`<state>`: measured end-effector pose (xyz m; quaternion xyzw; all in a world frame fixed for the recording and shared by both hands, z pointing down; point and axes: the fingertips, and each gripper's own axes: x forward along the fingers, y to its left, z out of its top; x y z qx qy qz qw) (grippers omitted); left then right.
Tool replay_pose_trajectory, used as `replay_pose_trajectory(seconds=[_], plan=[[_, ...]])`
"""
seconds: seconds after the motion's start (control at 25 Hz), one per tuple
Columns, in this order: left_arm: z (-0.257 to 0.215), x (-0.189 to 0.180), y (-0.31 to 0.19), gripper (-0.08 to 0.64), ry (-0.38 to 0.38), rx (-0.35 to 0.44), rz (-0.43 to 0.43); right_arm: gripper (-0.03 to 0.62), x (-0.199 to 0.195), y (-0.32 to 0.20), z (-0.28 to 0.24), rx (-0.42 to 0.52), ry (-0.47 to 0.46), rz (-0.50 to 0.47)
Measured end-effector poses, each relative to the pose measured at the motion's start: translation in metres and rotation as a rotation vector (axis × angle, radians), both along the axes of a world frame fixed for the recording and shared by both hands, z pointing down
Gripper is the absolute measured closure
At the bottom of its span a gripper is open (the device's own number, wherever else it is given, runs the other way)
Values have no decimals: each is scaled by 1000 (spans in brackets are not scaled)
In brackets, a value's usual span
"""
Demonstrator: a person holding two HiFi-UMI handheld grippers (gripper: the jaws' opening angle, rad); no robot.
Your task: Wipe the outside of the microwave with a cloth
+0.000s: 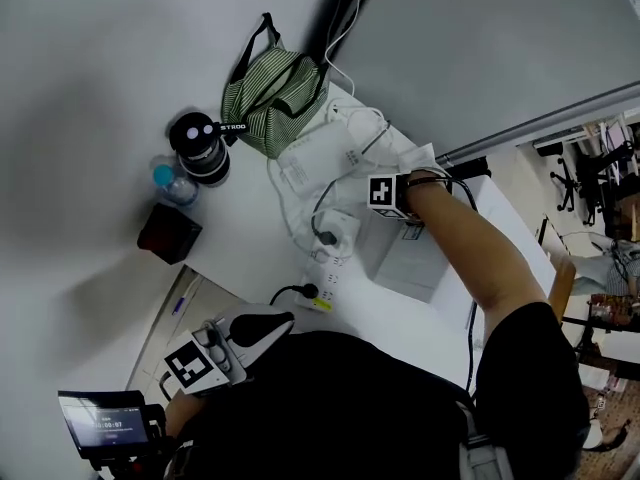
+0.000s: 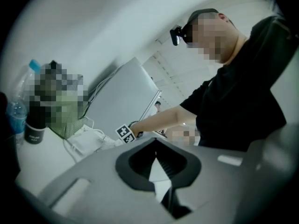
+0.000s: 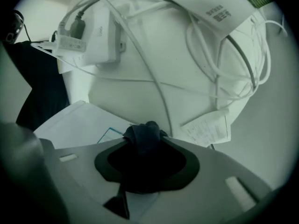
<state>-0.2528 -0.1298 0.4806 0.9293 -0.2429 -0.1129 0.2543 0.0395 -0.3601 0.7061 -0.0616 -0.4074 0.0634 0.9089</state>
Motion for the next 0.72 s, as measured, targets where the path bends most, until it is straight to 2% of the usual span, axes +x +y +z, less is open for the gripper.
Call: replay_pose_trajectory(seconds=[0.08,0.16,0.24,0.32,0.4,0.48,0.64,0.72], plan=[[-9,2,-5,557,9,29,11,451,-14,7,-39,-8,-63,25],[-23,7,-11,557,17,70,31,451,-30,16,-98,-8,-132,24],[-38,16,-14,557,23,123,62,451,-34,29,-154,6,-158,-1],[-49,25,-16,557,28,176,98,449,-28,40,-181,30,-153,-11],[-56,31,-18,557,36,210,130,449,-19,49,-175,42,-126,-1],[-61,34,-17,557,44,212,155,451,-15,55,-151,37,-96,6],[-47,23,-21,557,48,139,149,453,-23,57,-80,-20,-43,-19],[-34,10,-22,557,47,89,126,454,-29,64,-40,-58,-41,0]])
